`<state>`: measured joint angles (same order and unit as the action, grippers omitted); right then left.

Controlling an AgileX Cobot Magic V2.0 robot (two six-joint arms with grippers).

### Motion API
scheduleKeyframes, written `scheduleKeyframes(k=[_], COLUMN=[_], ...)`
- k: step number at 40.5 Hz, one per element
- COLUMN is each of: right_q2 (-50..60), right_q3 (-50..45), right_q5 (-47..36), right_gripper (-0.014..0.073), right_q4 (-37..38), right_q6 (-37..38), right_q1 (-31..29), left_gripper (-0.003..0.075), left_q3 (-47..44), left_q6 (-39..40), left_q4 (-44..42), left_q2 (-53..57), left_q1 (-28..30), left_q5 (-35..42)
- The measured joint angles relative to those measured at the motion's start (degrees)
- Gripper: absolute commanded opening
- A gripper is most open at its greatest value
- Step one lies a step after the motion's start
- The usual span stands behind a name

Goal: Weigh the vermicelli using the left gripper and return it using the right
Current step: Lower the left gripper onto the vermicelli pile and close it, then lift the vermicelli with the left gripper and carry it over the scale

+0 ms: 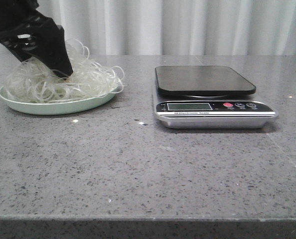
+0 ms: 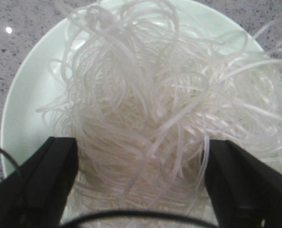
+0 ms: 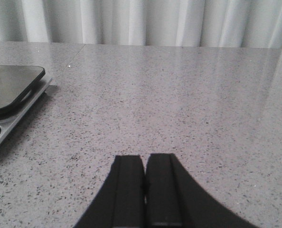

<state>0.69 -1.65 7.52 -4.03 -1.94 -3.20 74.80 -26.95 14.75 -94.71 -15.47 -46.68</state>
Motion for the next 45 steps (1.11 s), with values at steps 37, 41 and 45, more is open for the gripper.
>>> scheduleKeyframes(k=[37,41,45], right_q2=[0.0,0.0,0.0], right_q3=[0.0,0.0,0.0], right_q5=[0.0,0.0,0.0], right_gripper=[0.0152,0.0152,0.0152], right_q4=[0.0,0.0,0.0], right_q6=[0.0,0.0,0.0], right_q1=[0.0,0.0,0.0], left_gripper=[0.0143,0.0143,0.0143], left_q3=[18.5,23.6,27.7], left_q6=[-0.1,-0.1,-0.1], left_q4=[0.5,3.1,6.7], left_q2=[-1.5,-1.5,-1.5], left_q1=[0.0,-0.4,-1.7], left_q5=[-15.1,-15.9,-15.7])
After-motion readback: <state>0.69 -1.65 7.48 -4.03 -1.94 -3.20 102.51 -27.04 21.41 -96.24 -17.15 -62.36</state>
